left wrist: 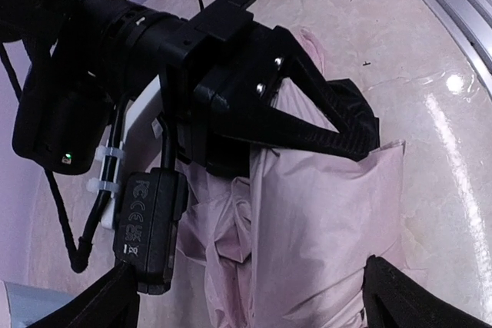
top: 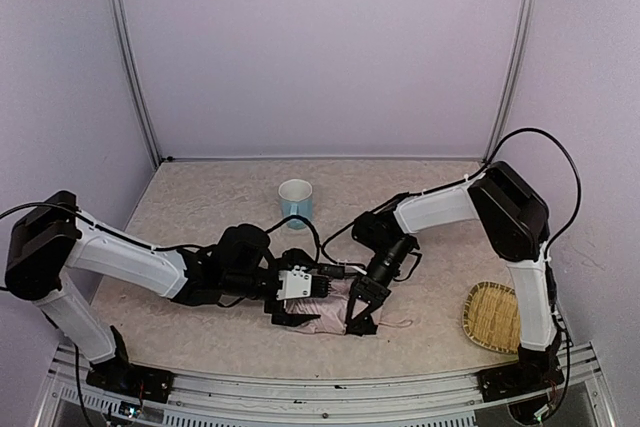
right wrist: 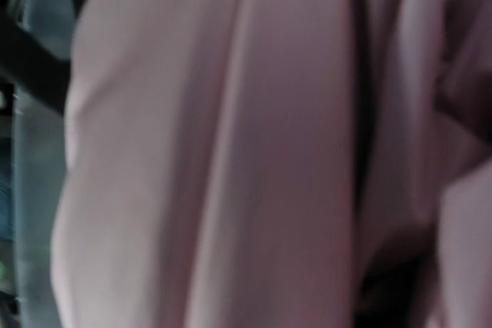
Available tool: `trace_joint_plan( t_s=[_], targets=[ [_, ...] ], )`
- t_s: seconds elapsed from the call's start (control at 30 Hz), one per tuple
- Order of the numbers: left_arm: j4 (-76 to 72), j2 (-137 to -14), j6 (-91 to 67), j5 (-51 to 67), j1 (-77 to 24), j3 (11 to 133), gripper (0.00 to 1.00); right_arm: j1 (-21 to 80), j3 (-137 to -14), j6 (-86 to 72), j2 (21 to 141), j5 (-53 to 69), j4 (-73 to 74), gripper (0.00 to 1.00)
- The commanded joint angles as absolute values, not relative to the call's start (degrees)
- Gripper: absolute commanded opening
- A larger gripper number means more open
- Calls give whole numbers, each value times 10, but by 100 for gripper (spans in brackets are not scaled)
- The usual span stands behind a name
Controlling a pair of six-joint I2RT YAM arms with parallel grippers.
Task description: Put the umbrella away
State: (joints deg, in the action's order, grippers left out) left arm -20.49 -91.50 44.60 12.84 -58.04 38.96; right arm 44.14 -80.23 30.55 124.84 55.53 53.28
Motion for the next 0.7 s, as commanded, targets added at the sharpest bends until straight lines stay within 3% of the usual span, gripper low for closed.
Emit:
trace_joint_plan(
  t_s=[0.0,0.23,0.37,0.5,0.67],
  targets=[
    [-124,-952,459,215,-564,411,98,439,-819,301,1327,464,522,0],
    [-82,-966,425,274,-562,427,93,410,-820,253,1316,471,464,0],
    [-198,-872,381,303,-556,356,93,405,-810,253,1312,487,450,0],
    [-230,-810,393,256,-584,330,91,405,-808,261,1326,493,462,0],
    [-180,-855,445,201,-595,357,92,406,-805,258,1323,491,455,0]
  ],
)
